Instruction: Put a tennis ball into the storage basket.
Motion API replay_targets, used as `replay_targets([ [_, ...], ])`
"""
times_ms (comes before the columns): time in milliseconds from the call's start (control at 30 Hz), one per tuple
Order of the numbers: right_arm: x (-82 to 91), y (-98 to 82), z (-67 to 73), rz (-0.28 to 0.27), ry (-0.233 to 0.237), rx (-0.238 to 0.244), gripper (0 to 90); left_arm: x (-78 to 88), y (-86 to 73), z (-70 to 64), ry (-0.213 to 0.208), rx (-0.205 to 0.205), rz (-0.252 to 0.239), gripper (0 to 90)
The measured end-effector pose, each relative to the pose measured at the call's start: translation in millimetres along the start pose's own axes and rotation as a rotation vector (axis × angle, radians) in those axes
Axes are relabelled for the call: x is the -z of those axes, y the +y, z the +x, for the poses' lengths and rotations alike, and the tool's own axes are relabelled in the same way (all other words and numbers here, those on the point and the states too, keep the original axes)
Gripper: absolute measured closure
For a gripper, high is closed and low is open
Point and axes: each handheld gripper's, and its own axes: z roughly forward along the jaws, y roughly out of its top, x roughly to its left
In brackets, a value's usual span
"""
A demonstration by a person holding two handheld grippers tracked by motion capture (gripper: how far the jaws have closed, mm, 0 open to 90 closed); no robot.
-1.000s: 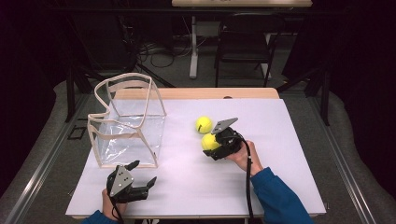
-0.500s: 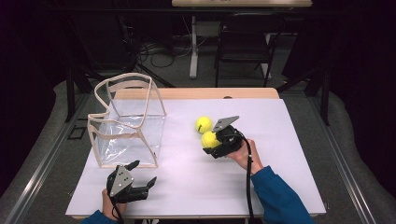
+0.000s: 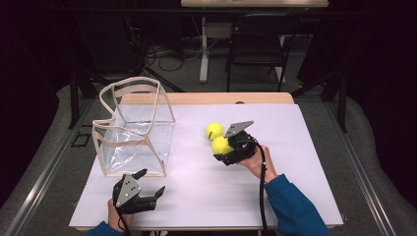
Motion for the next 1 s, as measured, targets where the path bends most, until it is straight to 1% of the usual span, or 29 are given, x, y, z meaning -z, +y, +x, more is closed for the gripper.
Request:
replay_targets([
  [633, 7.0, 11.1, -0.2, -0.043, -0.008, 0.008, 26.4, 0.3, 0.4, 0.1, 0.002, -0.004, -0.002, 16.1],
  [833, 9.5, 13.3, -0.7, -0.052, -0.015, 0.001, 26.5, 0.5, 0.3, 0.2, 0.004, -0.003, -0.003, 16.1],
  [1000, 11.8, 16.1, -1.5, -0.065, -0.016, 0.008, 26.5, 0.7, 0.5, -0.1, 0.005, -0.003, -0.003, 16.1],
])
